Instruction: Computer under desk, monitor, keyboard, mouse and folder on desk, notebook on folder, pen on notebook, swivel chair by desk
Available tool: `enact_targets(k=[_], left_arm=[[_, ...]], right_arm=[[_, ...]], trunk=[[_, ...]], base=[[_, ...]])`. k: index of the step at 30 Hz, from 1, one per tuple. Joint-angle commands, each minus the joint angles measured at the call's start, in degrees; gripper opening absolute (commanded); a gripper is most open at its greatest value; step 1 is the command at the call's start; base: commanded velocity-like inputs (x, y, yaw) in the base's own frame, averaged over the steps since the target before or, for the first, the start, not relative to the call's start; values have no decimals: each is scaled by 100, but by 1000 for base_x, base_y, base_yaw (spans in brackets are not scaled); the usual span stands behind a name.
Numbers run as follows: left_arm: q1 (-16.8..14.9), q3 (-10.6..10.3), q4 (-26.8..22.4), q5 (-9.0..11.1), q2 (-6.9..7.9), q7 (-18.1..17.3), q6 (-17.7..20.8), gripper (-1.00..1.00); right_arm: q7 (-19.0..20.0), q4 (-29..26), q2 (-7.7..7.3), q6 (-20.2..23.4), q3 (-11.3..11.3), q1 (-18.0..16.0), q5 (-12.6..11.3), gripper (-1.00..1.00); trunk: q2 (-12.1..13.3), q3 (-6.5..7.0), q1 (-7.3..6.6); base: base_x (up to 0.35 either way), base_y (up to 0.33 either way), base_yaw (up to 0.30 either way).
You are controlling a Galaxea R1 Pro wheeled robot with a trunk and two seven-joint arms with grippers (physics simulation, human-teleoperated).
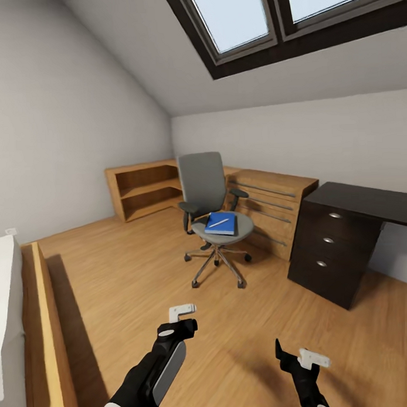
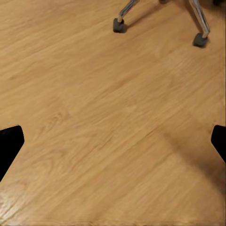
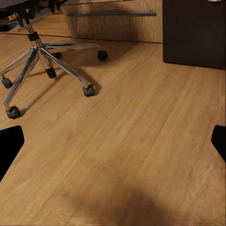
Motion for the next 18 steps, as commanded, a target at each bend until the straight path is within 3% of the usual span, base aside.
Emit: enact_targets(k=[1,18], left_arm=[[-3,-14,-10,50,6,49,13,100],[-3,-4,-47,57,79,49,5,100]], right_arm=[[37,13,1,-20,39,-7,-64,100],[35,13,11,-12,47,-9,-58,100]], trunk=[[39,13,-27],[720,318,-400]], base=[[-329,121,-299],[-329,131,-299]])
